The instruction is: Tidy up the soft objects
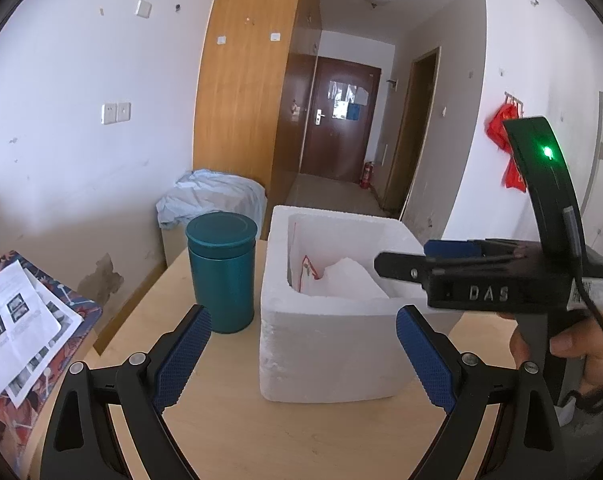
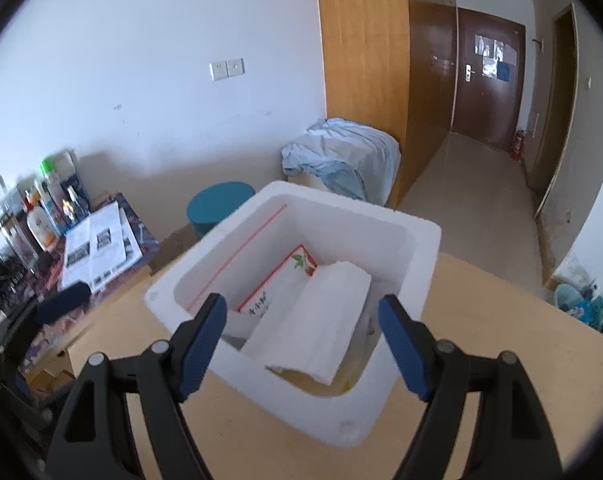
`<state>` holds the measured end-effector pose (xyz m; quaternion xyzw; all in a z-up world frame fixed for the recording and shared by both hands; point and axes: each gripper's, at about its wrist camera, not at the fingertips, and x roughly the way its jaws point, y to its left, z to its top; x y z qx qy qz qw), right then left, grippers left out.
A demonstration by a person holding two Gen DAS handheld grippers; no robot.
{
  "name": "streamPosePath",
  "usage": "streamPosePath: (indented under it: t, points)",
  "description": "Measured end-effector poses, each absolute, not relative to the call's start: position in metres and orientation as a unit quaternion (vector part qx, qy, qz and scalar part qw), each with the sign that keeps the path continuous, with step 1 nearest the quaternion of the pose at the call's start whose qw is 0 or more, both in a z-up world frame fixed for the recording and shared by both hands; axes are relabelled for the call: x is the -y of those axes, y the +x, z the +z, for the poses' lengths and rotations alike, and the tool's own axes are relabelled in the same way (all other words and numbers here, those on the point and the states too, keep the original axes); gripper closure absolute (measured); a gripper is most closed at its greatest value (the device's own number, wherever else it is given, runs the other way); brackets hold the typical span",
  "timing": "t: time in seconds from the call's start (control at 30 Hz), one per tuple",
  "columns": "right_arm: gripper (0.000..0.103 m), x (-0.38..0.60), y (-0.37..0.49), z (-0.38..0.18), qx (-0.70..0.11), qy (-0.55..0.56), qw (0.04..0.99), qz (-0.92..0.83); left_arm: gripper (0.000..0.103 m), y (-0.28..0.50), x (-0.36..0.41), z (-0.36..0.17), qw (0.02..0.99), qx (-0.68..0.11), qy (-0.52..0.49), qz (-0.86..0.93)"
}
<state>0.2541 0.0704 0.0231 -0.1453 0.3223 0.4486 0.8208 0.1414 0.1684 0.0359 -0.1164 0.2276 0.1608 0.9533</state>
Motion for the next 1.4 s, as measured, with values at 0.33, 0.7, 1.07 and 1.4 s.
streamPosePath:
  t: [0.33,0.7,1.07,1.4]
  points:
    - [0.021,-0.035,0.242,0.024,-0.326,-0.121,0.832,0.432,0.009,0.137,-0.152,0.037,0.957,-0.230,-0.113,0.138]
    - [0.021,0.033,0.227,0.012,-0.334,-0.070,0.857,0.387,0.009,0.140,-0.111,0.025,0.959,-0.250,-0.101,0.089]
    - [0.021,0.094,0.209,-0.011,-0.343,-0.051,0.881,0.321,0.009,0.151,-0.060,0.000,0.956,-0.279,-0.085,0.040]
    - [0.021,0.143,0.190,-0.022,-0.336,-0.027,0.901,0.271,0.009,0.146,-0.023,-0.010,0.961,-0.273,-0.053,0.013]
